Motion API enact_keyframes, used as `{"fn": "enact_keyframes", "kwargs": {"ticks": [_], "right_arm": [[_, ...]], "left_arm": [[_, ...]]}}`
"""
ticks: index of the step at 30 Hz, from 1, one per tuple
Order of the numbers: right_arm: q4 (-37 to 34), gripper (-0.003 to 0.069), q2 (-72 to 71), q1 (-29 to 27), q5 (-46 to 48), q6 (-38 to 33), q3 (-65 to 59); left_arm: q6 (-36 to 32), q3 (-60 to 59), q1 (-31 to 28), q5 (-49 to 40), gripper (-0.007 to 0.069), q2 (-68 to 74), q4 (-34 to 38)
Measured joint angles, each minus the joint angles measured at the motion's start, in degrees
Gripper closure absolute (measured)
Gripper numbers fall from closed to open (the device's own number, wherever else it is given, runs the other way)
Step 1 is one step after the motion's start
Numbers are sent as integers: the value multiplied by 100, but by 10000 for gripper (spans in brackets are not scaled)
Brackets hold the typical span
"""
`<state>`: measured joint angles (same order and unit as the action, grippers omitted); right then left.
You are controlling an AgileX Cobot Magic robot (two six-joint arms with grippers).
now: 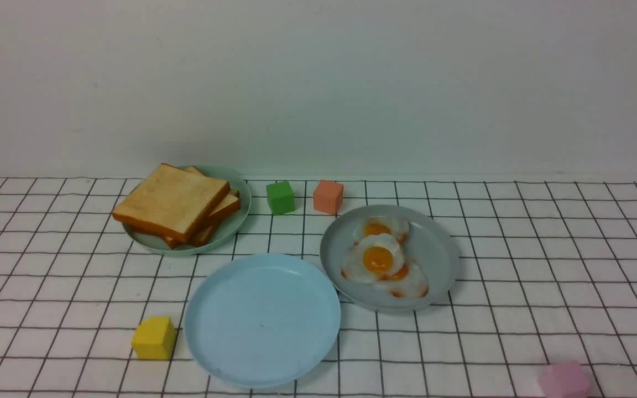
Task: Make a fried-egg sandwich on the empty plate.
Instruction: Use the left arm to grab a slice of bread
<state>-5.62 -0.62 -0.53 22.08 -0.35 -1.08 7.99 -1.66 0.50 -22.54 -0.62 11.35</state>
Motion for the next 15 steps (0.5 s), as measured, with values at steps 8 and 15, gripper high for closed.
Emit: {"fn": "enact_keyframes", "kwargs": {"ticks": [8, 15], "right_arm": [[0, 418, 0, 0, 0, 0, 0], [0, 418, 0, 0, 0, 0, 0]], "left_arm": [[0, 0, 0, 0, 386, 0, 0], [0, 0, 0, 50, 386, 0, -6]]}}
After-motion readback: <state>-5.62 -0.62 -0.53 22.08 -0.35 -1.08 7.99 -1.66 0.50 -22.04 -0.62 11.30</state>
